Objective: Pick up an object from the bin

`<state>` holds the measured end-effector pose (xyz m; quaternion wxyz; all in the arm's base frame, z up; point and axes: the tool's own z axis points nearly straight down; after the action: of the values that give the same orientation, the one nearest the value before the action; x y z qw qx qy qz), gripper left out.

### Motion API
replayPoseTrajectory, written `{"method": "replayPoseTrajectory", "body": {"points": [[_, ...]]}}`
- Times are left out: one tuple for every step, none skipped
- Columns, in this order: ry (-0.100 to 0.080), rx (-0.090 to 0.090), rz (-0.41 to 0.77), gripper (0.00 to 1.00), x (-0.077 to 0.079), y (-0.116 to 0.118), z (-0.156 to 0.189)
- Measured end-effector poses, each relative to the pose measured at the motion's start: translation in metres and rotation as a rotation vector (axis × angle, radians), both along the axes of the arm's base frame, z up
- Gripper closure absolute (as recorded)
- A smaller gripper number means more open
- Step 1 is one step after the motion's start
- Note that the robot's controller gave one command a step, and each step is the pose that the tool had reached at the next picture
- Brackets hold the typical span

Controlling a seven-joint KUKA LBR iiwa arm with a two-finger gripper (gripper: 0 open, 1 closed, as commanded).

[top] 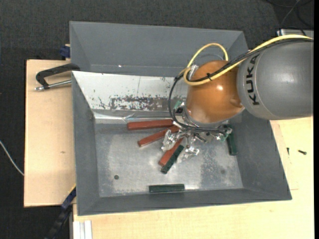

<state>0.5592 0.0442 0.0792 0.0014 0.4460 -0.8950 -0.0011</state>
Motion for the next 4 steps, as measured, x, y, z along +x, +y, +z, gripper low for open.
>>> {"method": "replayPoseTrajectory", "body": {"points": [[0.000, 0.002, -0.001, 1.00, -0.002, 0.000, 0.016], [-0.010, 0.002, -0.001, 1.00, 0.001, 0.000, 0.031], [-0.011, 0.002, -0.002, 1.00, 0.001, 0.001, 0.039], [-0.008, 0.002, -0.002, 1.00, 0.000, 0.001, 0.049]]}}
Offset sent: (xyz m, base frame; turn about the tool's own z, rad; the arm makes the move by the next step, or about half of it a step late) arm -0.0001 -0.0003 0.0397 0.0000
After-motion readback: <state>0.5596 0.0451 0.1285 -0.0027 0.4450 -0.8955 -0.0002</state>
